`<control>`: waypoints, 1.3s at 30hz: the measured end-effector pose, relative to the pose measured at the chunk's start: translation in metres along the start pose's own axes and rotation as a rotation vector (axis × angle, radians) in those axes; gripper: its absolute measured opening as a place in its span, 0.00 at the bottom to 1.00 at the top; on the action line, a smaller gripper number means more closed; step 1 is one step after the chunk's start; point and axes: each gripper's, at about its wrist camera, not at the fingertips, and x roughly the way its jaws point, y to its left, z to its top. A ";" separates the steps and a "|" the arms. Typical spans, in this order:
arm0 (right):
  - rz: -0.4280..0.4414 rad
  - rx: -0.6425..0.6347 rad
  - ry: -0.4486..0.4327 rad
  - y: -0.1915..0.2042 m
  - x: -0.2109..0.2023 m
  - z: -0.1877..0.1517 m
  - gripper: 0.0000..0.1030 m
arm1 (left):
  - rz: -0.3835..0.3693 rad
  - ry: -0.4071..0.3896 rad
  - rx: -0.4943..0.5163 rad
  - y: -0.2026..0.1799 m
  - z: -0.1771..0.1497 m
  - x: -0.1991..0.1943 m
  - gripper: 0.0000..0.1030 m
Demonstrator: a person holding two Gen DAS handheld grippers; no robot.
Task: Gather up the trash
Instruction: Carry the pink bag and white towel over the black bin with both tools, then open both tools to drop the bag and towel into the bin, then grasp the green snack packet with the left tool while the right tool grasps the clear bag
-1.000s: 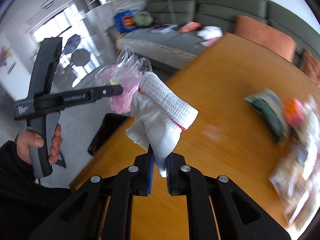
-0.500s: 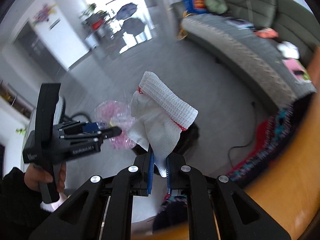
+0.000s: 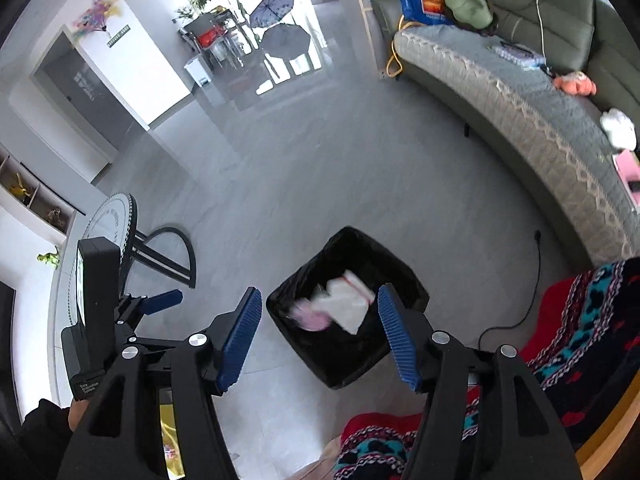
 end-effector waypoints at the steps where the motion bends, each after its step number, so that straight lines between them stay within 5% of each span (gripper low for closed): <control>1: -0.005 -0.003 -0.005 0.001 -0.002 0.000 0.60 | 0.007 -0.002 0.004 -0.002 -0.001 -0.002 0.94; 10: 0.010 0.052 -0.058 -0.021 -0.034 -0.024 0.60 | -0.020 -0.047 0.091 -0.047 -0.019 -0.023 0.94; 22: -0.052 0.186 -0.194 -0.077 -0.140 -0.089 0.60 | -0.166 -0.128 0.316 -0.177 -0.048 -0.074 0.94; 39: -0.456 0.575 -0.324 -0.215 -0.292 -0.233 0.60 | -0.394 -0.089 0.709 -0.384 -0.117 -0.093 0.94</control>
